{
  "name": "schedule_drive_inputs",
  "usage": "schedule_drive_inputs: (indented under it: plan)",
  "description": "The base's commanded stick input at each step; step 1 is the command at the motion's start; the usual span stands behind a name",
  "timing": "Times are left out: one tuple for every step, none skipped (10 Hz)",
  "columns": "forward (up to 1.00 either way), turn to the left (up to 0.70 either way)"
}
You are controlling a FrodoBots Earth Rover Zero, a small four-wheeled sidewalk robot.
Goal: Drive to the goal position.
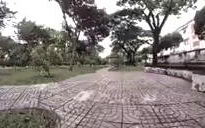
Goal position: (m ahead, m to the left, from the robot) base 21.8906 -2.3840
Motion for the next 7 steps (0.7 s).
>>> schedule_drive_inputs:
  plan:
    - [0.7, 0.0]
    - [0.7, 0.0]
    - [0.7, 0.0]
    - [0.7, 0.0]
    - [0.7, 0.0]
    - [0.7, 0.0]
    - [0.7, 0.0]
